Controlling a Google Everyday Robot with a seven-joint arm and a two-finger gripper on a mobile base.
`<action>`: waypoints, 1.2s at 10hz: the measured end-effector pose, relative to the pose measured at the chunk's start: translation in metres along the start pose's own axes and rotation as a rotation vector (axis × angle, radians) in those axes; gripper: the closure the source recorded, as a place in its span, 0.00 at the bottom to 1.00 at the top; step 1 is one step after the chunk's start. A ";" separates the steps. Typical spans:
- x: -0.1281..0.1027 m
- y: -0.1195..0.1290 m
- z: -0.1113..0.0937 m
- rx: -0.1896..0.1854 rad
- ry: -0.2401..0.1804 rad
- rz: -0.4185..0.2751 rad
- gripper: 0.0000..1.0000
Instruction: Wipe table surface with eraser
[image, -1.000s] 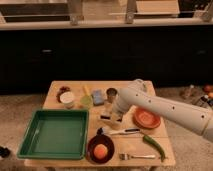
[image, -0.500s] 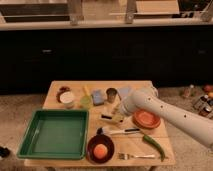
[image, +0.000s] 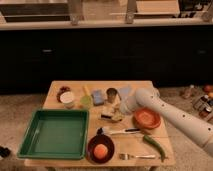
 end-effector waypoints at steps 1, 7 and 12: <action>0.005 -0.003 0.008 -0.012 -0.006 -0.006 1.00; 0.029 -0.015 0.015 -0.020 0.016 0.014 1.00; 0.029 -0.037 0.010 0.006 0.035 0.016 1.00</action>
